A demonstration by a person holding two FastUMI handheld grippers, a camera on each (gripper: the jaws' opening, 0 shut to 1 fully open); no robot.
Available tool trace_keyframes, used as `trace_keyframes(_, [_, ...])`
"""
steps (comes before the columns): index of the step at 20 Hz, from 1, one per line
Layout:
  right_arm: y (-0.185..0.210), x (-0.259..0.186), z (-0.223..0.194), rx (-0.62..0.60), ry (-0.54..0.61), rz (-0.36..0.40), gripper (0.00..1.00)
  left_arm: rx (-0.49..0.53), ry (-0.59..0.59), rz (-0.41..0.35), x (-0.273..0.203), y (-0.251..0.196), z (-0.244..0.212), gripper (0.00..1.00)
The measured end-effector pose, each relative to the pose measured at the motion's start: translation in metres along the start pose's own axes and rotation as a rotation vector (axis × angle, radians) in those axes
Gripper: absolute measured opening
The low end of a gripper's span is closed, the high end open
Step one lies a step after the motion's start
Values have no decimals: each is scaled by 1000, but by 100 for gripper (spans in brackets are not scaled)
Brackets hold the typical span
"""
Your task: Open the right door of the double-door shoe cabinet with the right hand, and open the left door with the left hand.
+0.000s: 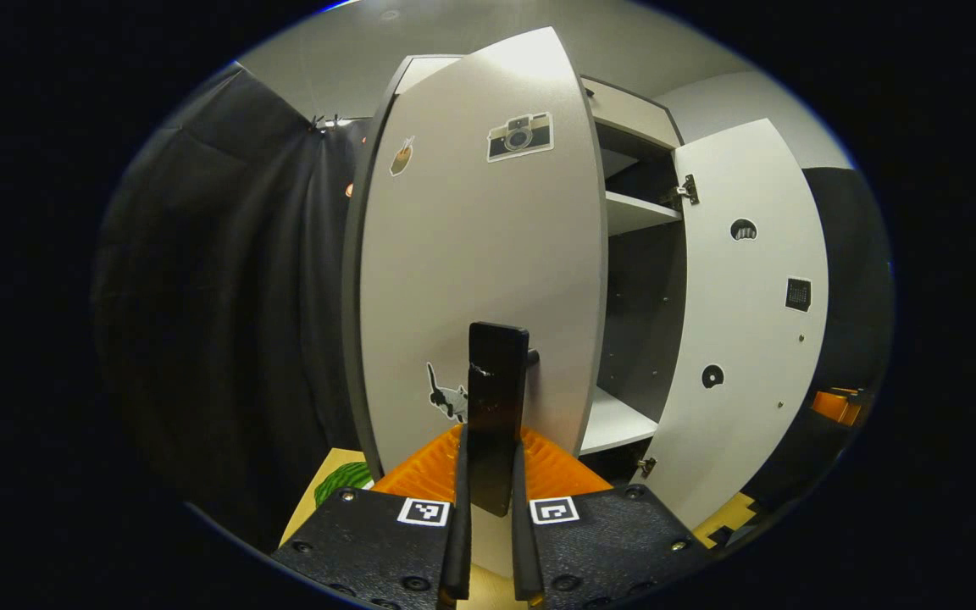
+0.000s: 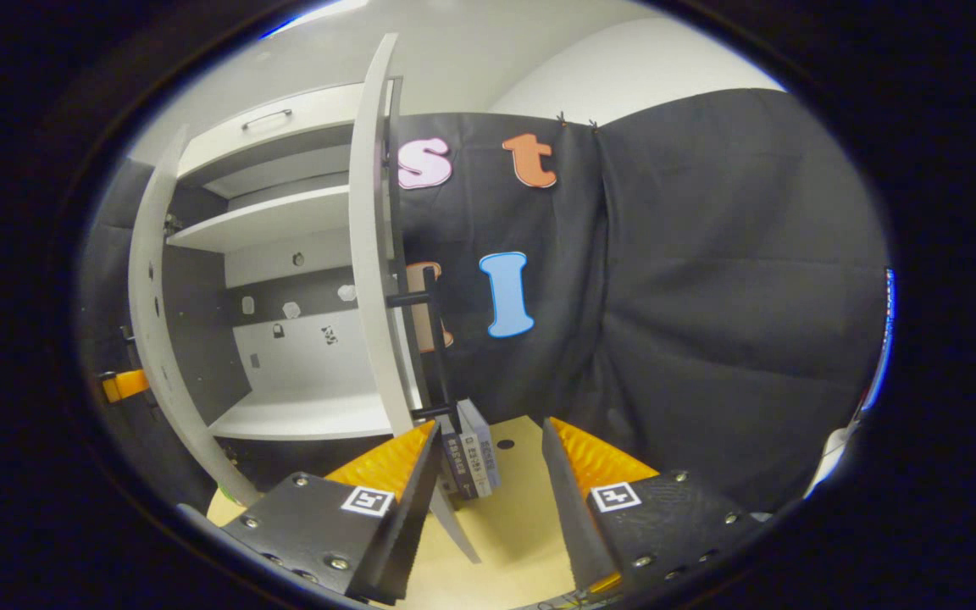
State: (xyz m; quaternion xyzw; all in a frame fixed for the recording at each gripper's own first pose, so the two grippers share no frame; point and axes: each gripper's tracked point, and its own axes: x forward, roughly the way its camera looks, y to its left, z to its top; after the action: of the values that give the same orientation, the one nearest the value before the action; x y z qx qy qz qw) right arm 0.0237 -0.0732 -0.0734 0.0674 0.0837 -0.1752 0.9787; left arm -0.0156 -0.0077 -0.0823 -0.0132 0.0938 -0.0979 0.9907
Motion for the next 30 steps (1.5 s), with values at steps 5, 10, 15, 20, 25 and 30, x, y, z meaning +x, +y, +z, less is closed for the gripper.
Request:
trace_keyframes(5, [0,0,-3,13,11,-2,67,-9,5,31,-12,16,0,20])
trace_keyframes(10, [4,-2,-4,22,20,12,70,10,4,91,-24,36,1,15])
trace_keyframes(15, [9,-5,-4,18,27,32,67,30,10,167,-38,67,2,8])
trace_keyframes(20, [10,-4,-1,17,21,37,75,46,15,225,-43,91,1,1])
trace_keyframes(25, [9,-5,-3,18,23,33,75,40,10,256,-51,114,5,1])
trace_keyframes(30, [8,-7,0,17,17,24,75,9,5,264,-50,119,5,0])
